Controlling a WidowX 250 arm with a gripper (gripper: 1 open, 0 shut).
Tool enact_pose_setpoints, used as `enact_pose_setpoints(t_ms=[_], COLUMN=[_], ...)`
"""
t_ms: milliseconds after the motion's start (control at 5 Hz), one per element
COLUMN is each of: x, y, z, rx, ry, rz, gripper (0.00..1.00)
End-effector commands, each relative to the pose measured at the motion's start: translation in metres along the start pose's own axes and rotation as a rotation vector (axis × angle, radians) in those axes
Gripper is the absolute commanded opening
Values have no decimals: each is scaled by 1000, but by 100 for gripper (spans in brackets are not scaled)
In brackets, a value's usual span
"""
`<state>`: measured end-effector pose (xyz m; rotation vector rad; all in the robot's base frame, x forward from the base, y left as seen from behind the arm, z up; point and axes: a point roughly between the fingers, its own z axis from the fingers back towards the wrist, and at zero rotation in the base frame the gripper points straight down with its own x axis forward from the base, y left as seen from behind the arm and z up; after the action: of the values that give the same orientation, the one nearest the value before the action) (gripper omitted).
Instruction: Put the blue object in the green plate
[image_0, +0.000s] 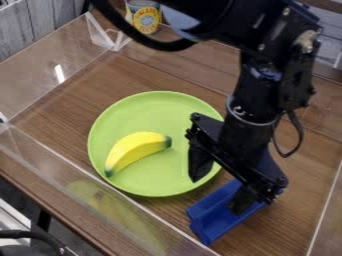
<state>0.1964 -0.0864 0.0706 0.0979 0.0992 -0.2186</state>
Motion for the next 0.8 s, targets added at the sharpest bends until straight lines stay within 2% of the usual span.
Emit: enact_pose_setpoints(t_ms=[0,200,400,600], x=[9,9,9,7], y=[-2,-1,-2,-3], z=[1,-5,-11,-12], rx=[-14,-16,-17,-16], ry=[-47,-48,-47,-42], rz=[3,1,39,75], gripper=[100,100,0,0])
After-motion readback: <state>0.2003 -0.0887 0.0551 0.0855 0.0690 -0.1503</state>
